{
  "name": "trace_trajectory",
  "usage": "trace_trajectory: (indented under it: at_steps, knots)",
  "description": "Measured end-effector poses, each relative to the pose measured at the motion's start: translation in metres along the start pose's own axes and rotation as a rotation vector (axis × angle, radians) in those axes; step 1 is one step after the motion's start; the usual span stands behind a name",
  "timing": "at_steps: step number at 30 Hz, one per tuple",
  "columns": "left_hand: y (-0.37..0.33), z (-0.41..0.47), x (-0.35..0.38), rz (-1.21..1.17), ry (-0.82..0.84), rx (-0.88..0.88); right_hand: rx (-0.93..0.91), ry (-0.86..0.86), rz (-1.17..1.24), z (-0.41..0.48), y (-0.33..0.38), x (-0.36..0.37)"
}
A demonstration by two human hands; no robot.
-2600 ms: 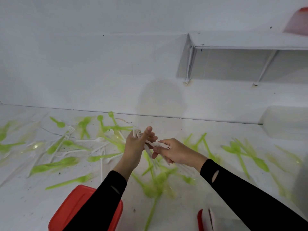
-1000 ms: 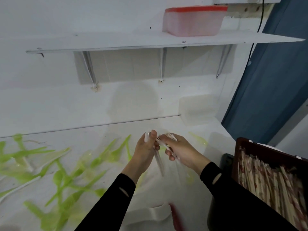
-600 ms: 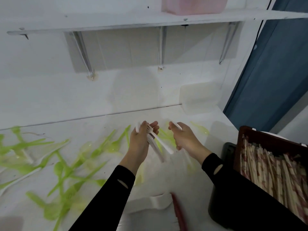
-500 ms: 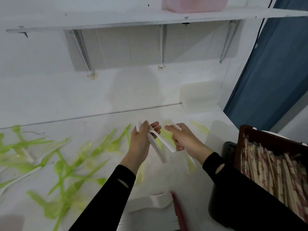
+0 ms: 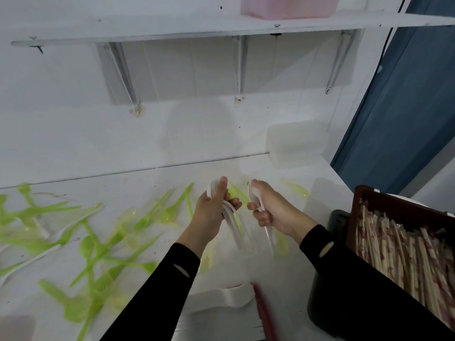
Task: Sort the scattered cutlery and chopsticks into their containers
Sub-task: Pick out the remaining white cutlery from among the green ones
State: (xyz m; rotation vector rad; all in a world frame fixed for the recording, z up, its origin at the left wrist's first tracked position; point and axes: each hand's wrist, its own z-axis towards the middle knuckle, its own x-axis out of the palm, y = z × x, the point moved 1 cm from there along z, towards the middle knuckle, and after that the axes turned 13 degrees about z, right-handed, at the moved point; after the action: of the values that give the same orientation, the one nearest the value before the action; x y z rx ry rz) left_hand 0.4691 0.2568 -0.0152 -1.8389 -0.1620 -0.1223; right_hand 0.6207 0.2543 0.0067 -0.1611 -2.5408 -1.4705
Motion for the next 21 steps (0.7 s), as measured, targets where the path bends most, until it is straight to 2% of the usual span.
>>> trace_trajectory:
  at_steps: [2,5,8,12,14,18,21]
  knots:
    - [-0.001,-0.005,0.003,0.057,0.025,0.014,0.043,0.004,0.098,0.001,-0.001,0.003]
    - [-0.003,-0.007,0.003,0.137,0.030,0.087,-0.025,0.027,0.160,-0.001,0.000,0.006]
    - [-0.003,-0.004,0.000,0.099,0.016,0.117,-0.089,0.076,0.189,-0.001,0.004,0.004]
    - [0.002,-0.002,0.002,0.071,0.052,0.098,-0.116,0.137,0.131,0.001,0.002,0.002]
    - [0.002,-0.002,0.002,0.156,0.135,0.101,-0.109,0.167,0.070,-0.001,-0.002,0.005]
    - [0.002,-0.005,0.001,0.254,0.281,0.058,-0.164,0.101,-0.095,-0.007,-0.004,0.011]
    - [0.000,-0.007,0.002,0.236,0.275,0.046,-0.208,0.103,-0.111,-0.008,-0.005,0.011]
